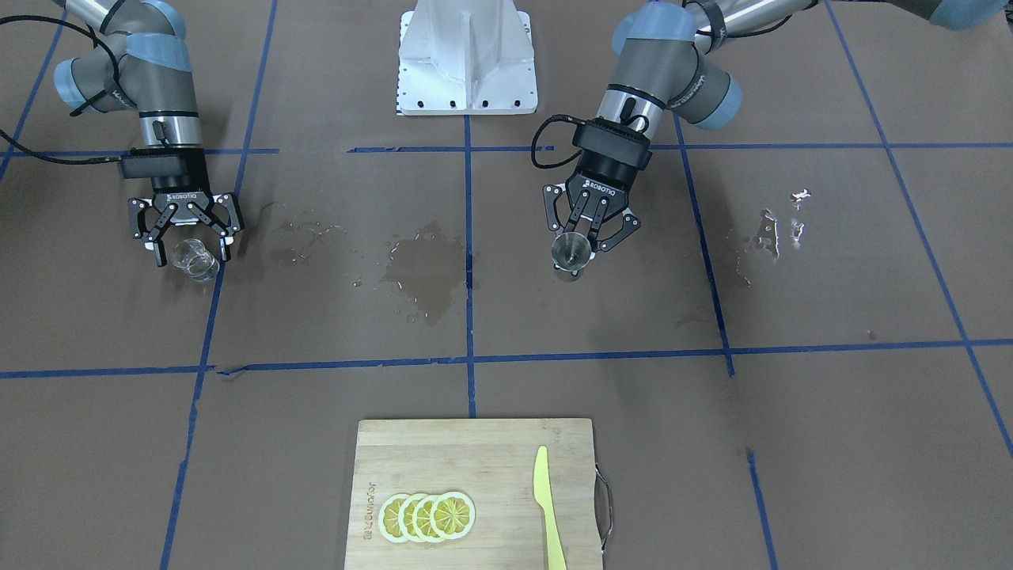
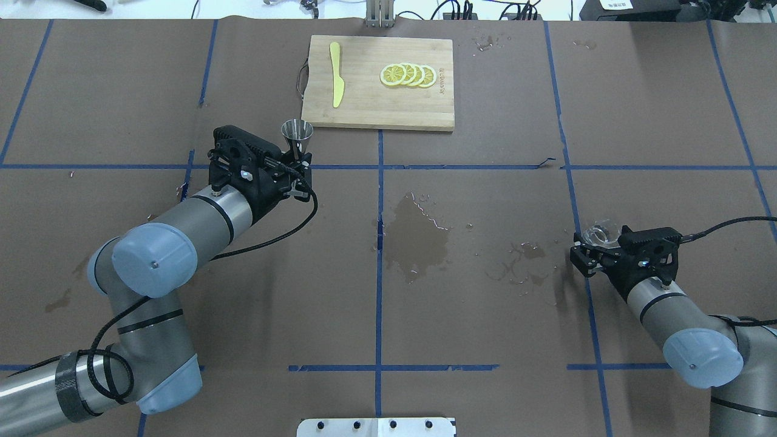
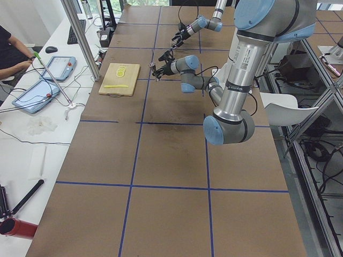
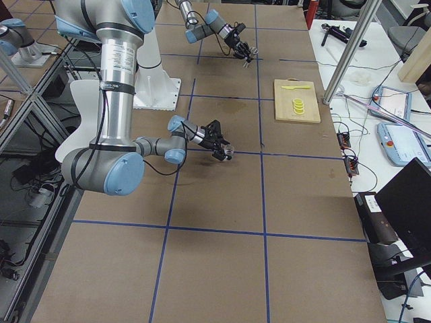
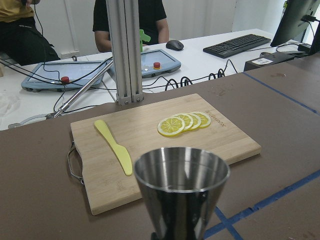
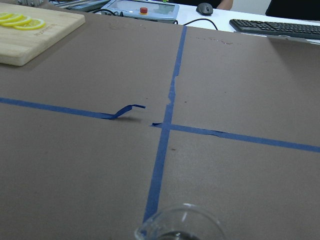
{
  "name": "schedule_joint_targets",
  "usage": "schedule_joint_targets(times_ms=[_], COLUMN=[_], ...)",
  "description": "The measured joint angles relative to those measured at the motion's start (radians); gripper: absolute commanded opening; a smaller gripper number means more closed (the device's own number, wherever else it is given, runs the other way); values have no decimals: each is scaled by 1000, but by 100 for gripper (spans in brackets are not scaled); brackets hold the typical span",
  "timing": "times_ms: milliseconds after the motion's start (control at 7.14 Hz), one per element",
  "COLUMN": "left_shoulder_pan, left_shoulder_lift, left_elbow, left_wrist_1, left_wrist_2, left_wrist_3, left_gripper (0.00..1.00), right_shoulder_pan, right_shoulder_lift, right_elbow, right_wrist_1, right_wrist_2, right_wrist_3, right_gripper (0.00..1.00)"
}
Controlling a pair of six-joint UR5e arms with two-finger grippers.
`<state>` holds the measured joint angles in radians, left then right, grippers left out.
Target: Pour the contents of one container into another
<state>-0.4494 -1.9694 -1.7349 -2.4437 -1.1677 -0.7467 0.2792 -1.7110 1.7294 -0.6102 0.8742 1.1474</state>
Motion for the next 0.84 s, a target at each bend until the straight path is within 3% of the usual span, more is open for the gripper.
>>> schedule_joint_targets(times_ms=[840], left_shoulder_pan=[0], left_shoulder_lift=[0], left_elbow=[0], left_wrist_1=[0], left_wrist_2=[0], left_wrist_3=[1], left_gripper=[0], right_shoulder_pan=[1], right_shoulder_lift=[14], right_elbow=[-14], right_wrist_1=[8], right_wrist_2=[3], right_wrist_3=[-10], right_gripper=[88])
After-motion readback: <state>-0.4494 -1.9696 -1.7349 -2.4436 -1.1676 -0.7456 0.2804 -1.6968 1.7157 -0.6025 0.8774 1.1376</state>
